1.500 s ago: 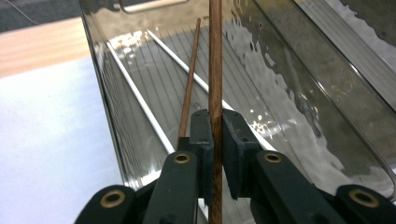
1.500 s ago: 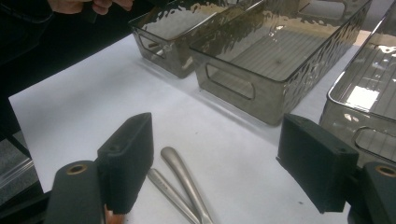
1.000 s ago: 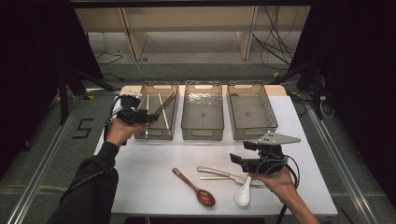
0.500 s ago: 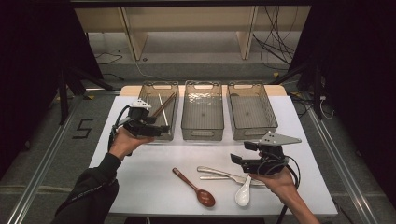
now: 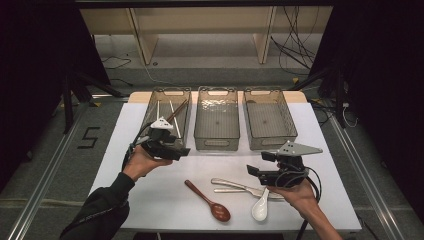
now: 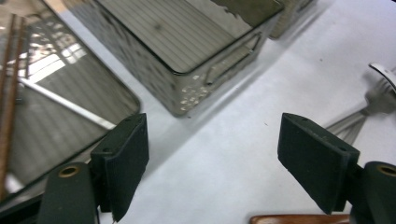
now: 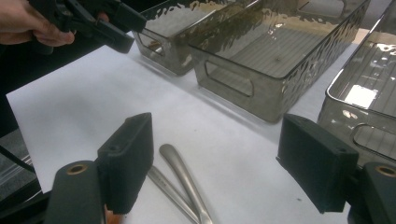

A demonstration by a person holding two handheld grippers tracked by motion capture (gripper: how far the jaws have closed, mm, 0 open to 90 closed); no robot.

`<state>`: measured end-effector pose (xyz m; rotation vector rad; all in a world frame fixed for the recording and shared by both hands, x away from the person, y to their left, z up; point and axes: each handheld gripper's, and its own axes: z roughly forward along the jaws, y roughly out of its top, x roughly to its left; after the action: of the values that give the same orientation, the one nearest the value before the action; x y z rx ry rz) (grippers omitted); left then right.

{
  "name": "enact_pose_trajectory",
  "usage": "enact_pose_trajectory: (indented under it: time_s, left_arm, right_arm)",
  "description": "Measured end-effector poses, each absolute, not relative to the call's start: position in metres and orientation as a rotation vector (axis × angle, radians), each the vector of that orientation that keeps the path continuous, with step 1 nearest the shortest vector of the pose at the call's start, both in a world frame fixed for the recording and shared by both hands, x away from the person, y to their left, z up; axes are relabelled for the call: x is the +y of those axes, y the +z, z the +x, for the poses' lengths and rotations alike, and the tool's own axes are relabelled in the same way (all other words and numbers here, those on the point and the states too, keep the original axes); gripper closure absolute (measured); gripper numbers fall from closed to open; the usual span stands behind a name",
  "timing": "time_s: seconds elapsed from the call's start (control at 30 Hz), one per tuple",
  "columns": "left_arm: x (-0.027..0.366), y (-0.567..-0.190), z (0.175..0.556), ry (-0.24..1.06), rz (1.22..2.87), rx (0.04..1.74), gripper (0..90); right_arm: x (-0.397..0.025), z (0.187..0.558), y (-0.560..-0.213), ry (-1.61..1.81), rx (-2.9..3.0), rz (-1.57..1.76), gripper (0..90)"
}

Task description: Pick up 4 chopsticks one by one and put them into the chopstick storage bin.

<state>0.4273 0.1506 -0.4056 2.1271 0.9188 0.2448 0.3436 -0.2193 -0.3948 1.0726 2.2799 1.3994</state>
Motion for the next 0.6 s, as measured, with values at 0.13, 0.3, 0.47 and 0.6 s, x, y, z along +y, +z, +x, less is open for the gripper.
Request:
enact_pose_trajectory:
  time_s: [0.13,0.3,0.47,0.6]
  left_arm:
    - [0.142,-0.412,0.424,0.22,2.154,0.893,24.0]
    - [0.133,-0.418,0.418,0.203,2.177,0.872,23.7]
    - [0.126,-0.424,0.413,0.192,2.216,0.845,28.3]
    - [0.121,-0.43,0.41,0.164,2.255,0.819,36.5]
  right_arm:
    - [-0.22,0.344,-0.395,1.402,2.277,1.078,27.6]
    - [-0.219,0.344,-0.395,1.404,2.278,1.076,27.5]
    - [-0.219,0.343,-0.394,1.404,2.277,1.076,27.6]
    - [-0.219,0.344,-0.395,1.401,2.279,1.074,27.6]
